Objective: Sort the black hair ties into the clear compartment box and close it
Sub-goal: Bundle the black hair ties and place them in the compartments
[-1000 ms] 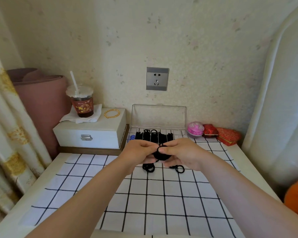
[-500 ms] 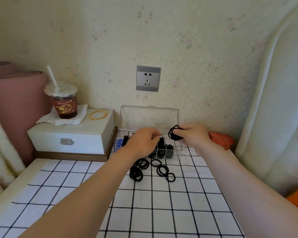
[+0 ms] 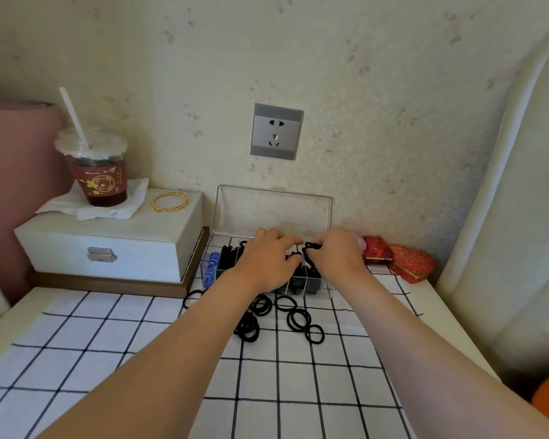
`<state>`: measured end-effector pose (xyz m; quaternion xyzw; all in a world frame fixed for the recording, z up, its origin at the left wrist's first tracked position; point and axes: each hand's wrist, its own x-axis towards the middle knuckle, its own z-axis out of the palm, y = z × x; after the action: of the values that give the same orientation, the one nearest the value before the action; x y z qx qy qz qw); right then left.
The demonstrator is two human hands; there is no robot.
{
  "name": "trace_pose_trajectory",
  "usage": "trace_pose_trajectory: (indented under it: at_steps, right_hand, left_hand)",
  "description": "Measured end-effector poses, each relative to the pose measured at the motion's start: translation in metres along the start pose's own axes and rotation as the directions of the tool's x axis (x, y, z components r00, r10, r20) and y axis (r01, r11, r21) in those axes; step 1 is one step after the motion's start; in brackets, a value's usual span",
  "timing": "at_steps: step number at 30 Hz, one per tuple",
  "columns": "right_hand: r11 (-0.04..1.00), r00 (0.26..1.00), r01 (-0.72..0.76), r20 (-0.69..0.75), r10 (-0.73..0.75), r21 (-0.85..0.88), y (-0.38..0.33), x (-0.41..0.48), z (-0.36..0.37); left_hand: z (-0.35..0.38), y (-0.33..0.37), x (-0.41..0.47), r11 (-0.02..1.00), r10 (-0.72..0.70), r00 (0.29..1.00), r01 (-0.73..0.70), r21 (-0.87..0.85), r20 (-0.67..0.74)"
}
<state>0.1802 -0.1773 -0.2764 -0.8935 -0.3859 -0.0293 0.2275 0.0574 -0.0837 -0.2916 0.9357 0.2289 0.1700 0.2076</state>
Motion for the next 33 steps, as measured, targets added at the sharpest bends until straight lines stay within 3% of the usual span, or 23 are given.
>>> trace_pose_trajectory:
  at_steps: [3, 6, 10, 13, 18, 20, 23, 27, 30, 33]
  right_hand:
    - [0.985, 0.997, 0.069, -0.020, -0.073, -0.158, -0.001, -0.001, 0.002]
    - [0.960, 0.983, 0.179, 0.082, -0.165, -0.217, -0.001, -0.003, 0.002]
    - [0.979, 0.952, 0.203, 0.231, -0.201, 0.014, 0.007, -0.008, -0.011]
    - [0.982, 0.959, 0.142, 0.229, -0.168, 0.126, 0.012, -0.011, -0.026]
    - [0.921, 0.912, 0.372, 0.136, -0.386, 0.119, 0.026, -0.028, -0.031]
    - [0.895, 0.878, 0.445, 0.180, -0.443, 0.033, 0.031, -0.033, -0.025]
    - [0.824, 0.860, 0.500, 0.264, -0.436, -0.268, 0.029, -0.036, -0.017]
    - [0.768, 0.854, 0.508, 0.348, -0.388, -0.390, 0.019, -0.031, -0.011]
    - [0.824, 0.853, 0.477, 0.383, -0.353, -0.304, 0.014, -0.025, -0.011]
    - [0.921, 0.898, 0.376, 0.285, -0.335, -0.103, 0.021, -0.014, -0.017]
  left_hand:
    - [0.003, 0.002, 0.000, 1.000, 0.008, 1.000, -0.008, 0.013, 0.008]
    - [0.005, 0.004, -0.001, 0.999, 0.023, 1.000, -0.024, 0.036, 0.006]
    - [0.005, 0.004, -0.001, 0.997, 0.028, 0.999, -0.030, 0.069, 0.025]
    - [0.005, 0.004, 0.000, 0.995, 0.017, 0.999, -0.020, 0.093, 0.039]
    - [0.004, 0.005, 0.001, 0.996, 0.006, 0.999, -0.010, 0.092, 0.044]
    - [0.004, 0.004, 0.001, 0.997, 0.009, 0.999, -0.013, 0.077, 0.047]
    - [0.004, 0.004, 0.000, 0.999, 0.016, 0.999, -0.017, 0.041, 0.032]
    - [0.000, 0.003, -0.003, 0.998, 0.043, 0.999, -0.042, -0.038, 0.017]
    - [0.000, 0.001, -0.005, 0.996, 0.087, 0.996, -0.086, -0.036, 0.034]
    - [0.001, 0.002, -0.006, 0.993, 0.109, 0.991, -0.111, 0.026, 0.075]
